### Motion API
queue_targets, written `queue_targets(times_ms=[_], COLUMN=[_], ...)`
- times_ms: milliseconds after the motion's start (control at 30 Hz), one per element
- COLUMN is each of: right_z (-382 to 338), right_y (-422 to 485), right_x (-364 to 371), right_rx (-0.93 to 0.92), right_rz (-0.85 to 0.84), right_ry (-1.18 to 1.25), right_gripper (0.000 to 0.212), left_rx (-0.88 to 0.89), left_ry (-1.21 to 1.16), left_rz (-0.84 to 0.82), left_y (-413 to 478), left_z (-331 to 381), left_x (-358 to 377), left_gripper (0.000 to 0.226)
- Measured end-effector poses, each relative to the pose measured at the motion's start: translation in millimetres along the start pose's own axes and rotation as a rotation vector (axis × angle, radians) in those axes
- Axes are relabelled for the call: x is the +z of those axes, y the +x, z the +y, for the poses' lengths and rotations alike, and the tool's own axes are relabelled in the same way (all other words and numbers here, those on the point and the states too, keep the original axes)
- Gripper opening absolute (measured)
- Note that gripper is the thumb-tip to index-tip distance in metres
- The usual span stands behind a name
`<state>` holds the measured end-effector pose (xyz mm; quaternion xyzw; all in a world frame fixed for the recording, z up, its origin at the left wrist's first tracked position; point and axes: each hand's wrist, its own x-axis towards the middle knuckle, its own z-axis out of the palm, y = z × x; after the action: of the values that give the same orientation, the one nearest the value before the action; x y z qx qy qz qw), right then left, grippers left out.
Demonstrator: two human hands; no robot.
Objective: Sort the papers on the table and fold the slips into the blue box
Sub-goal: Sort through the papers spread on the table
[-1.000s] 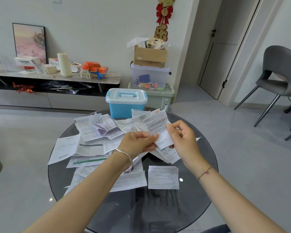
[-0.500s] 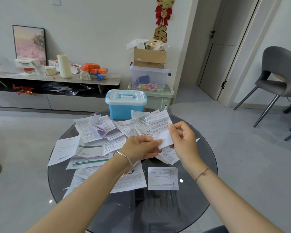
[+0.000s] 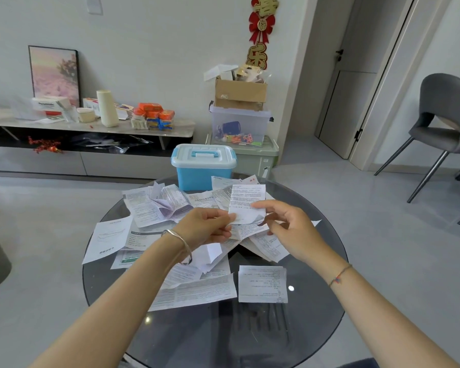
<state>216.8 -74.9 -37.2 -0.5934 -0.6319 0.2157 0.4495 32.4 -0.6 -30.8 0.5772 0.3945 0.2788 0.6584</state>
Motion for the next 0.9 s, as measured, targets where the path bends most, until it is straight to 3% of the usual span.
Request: queue_targets(times_ms=[267, 400, 533, 800, 900], right_z=[-4, -9, -11, -10, -11], right_y=[0, 0, -1, -1, -1], right_x=[1, 0, 1, 8, 10], right_rx=[-0.031, -0.002, 0.038, 0.129, 0.127], right_rz=[0.16, 0.192, 0.192, 0.096, 0.157], right_ry=[0.07, 0.224, 0.313, 0.298, 0.338], right_gripper=[0.004, 0.008, 0.009, 0.01, 0.016], left_rx=[-0.005, 0.134, 0.24, 0.415, 0.422], left_ry=[-0.168, -0.201, -0.096, 0.0, 0.038], left_rz=[-0.112, -0.12, -0.057, 0.037, 0.037], left_y=[-4, -5, -5, -2, -2], left_z=[3, 2, 0, -5, -7], left_x=[-1, -3, 5, 11, 13], left_gripper=[0.022, 0.037, 0.012, 0.018, 0.018])
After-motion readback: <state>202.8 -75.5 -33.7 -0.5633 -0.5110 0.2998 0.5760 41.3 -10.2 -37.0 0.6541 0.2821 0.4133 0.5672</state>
